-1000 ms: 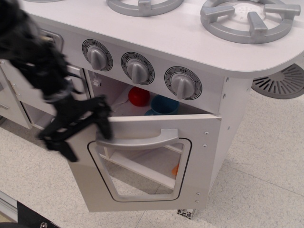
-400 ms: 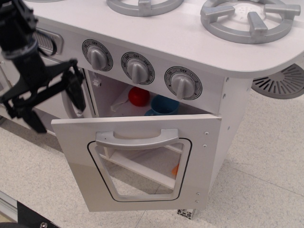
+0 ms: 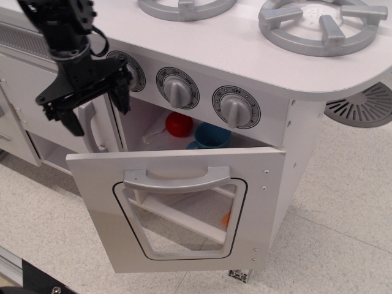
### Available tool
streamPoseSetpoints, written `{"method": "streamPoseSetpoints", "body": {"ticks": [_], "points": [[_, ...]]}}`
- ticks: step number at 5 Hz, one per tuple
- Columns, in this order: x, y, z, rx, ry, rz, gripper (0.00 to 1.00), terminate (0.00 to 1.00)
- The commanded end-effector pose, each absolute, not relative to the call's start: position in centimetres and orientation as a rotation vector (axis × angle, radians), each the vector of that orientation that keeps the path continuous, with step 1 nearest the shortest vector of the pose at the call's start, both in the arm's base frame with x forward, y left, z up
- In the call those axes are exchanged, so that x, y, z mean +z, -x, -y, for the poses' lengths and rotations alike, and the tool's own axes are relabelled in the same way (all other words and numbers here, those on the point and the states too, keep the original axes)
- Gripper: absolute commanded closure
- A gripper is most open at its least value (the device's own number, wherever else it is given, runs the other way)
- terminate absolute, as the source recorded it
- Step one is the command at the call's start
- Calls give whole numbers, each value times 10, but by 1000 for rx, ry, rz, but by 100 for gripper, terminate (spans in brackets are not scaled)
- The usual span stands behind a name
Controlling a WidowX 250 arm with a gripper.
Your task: Open oven
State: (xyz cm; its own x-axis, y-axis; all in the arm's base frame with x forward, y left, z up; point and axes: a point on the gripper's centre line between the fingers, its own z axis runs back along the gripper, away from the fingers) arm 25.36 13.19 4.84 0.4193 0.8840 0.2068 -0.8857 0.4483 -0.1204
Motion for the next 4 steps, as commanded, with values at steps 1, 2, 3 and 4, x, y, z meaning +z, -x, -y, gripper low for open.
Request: {"method": "streamPoseSetpoints", "body": {"ticks": [1,2,3,4], "points": [[32,-274,-128,925,-90,302,0,0],[17,-271,-119,885,-49,238,0,0],[3,-262,-101,872,-37,197,0,0],[3,-251,-86,902,-14,104,0,0]]}}
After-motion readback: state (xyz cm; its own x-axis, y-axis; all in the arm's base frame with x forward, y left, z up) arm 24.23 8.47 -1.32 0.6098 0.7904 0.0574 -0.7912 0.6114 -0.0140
